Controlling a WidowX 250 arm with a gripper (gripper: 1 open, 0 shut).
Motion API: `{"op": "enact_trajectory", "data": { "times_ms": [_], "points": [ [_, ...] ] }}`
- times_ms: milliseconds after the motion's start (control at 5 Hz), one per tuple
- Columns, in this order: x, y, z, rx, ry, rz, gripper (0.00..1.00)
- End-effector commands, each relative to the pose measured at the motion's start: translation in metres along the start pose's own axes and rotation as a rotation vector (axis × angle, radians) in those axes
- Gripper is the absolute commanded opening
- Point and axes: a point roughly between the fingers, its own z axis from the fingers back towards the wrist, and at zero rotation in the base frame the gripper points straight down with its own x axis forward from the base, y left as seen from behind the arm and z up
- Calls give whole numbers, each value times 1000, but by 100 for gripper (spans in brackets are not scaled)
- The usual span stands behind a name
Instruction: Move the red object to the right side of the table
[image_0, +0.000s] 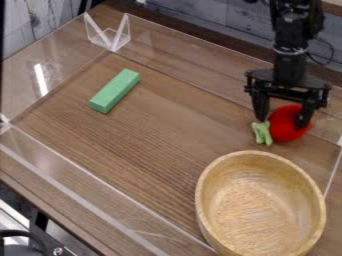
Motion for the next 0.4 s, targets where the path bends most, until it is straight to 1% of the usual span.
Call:
{"op": "enact_trajectory", "data": {
  "times_ms": [0, 200],
  "points": [
    [6, -3, 6, 4, -40, 4, 100],
    [6, -3, 2, 10, -37, 9, 0]
  ]
}}
